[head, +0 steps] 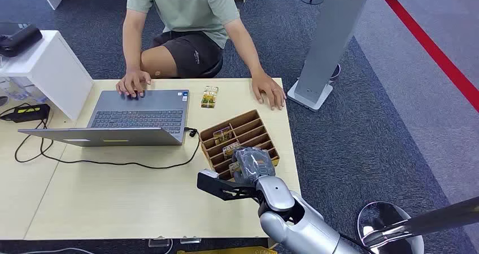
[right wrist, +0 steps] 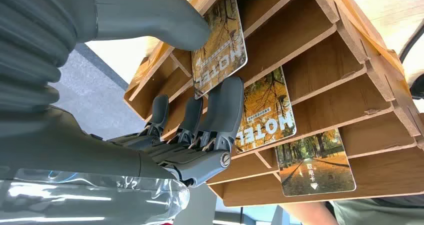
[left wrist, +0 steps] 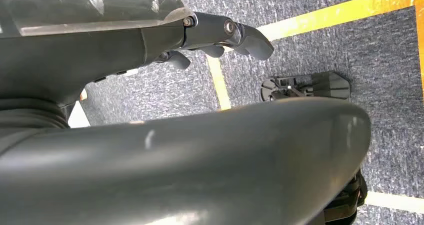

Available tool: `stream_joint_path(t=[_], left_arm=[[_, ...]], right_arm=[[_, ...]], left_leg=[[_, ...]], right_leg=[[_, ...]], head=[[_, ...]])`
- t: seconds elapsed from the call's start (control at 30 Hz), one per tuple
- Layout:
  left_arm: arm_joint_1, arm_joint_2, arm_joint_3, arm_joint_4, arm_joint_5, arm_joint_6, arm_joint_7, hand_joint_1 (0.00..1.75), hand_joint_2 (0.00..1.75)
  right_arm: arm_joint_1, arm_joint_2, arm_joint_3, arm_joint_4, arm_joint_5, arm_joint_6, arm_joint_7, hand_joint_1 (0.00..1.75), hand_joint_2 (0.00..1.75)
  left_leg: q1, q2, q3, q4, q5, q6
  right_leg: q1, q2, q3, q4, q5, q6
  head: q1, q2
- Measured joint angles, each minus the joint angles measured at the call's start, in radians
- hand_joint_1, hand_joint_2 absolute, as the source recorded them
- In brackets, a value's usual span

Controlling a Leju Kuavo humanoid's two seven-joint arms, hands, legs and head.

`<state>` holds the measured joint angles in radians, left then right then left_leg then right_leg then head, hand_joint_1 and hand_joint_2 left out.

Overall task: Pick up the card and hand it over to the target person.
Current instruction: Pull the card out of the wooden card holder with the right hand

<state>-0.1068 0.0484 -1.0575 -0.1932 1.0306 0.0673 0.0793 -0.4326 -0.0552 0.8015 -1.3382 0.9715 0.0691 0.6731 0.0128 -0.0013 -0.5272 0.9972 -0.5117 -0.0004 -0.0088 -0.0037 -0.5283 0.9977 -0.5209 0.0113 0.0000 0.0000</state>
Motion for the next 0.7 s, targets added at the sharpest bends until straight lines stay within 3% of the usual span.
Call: stream_joint_path(t=[0.5, 0.7], left_arm=[[0.0, 0.005, -0.001, 0.0, 0.002, -0.002, -0.009, 0.0, 0.0], [0.0, 0.01, -0.002, 0.001, 0.002, -0.003, -0.008, 0.0, 0.0]], right_arm=[[-0.01, 0.005, 0.003, 0.015, -0.009, 0.007, -0.007, 0.93, 1.75], [-0.011, 0.007, 0.005, 0.022, -0.014, 0.008, -0.009, 1.11, 1.75]], left_leg=[[0.0, 0.0, 0.0, 0.0, 0.0, 0.0], [0.0, 0.0, 0.0, 0.001, -0.001, 0.0]], right_leg=[[0.0, 0.0, 0.0, 0.0, 0.0, 0.0], [0.0, 0.0, 0.0, 0.0, 0.0, 0.0]], head=[[0.0, 0.0], [0.0, 0.0]])
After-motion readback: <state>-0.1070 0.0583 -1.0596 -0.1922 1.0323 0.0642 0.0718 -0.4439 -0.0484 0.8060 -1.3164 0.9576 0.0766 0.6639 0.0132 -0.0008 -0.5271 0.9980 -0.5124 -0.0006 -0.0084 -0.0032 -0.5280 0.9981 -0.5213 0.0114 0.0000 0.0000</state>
